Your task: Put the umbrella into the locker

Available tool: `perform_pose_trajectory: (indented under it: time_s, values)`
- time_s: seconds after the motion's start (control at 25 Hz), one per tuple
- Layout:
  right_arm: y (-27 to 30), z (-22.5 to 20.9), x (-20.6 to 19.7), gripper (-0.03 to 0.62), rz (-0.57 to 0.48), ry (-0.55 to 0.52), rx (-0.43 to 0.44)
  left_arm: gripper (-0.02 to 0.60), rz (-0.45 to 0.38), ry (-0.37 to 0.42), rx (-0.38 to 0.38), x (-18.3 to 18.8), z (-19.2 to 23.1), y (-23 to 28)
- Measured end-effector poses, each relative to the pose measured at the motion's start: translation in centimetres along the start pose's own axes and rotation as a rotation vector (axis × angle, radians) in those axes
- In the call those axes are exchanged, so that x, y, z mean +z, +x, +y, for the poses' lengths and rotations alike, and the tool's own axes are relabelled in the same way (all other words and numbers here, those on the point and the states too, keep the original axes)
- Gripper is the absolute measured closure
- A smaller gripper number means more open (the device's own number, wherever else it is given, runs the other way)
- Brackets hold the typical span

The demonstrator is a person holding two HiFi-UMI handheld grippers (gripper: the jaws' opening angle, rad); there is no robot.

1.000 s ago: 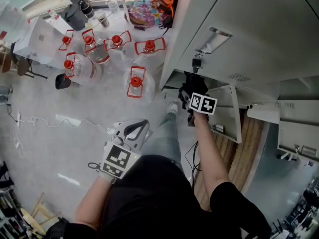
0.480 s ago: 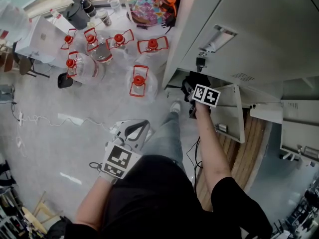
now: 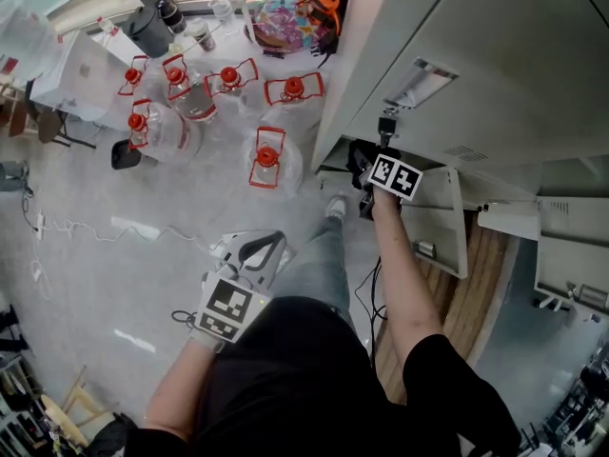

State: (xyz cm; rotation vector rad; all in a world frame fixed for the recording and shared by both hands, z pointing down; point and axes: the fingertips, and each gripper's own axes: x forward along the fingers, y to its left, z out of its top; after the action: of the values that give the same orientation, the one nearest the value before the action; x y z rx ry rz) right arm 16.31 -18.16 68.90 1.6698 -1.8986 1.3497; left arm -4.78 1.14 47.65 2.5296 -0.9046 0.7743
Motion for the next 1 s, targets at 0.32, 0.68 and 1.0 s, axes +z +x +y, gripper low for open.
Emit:
perform_pose_trajectory:
  time_s: [0.32,0.68,1.0]
  values:
    - [1.2,0.7,1.2,0.278,-0.067,0.063,0.055,0.569,0.002,-0.007,0.007,-0.2,0.6,-0.2]
    - [2.3,1.1,2.5,0.27,-0.1,0.075,0.079,0.569,-0.001,-0.016,0.014,-0.2,1.0,-0.3]
    - [1.6,1.4,2.3,0.206,-0.164,0.147,0.163,0.569,-0.001,-0.015,0.006,-0.3,0.6,-0.1]
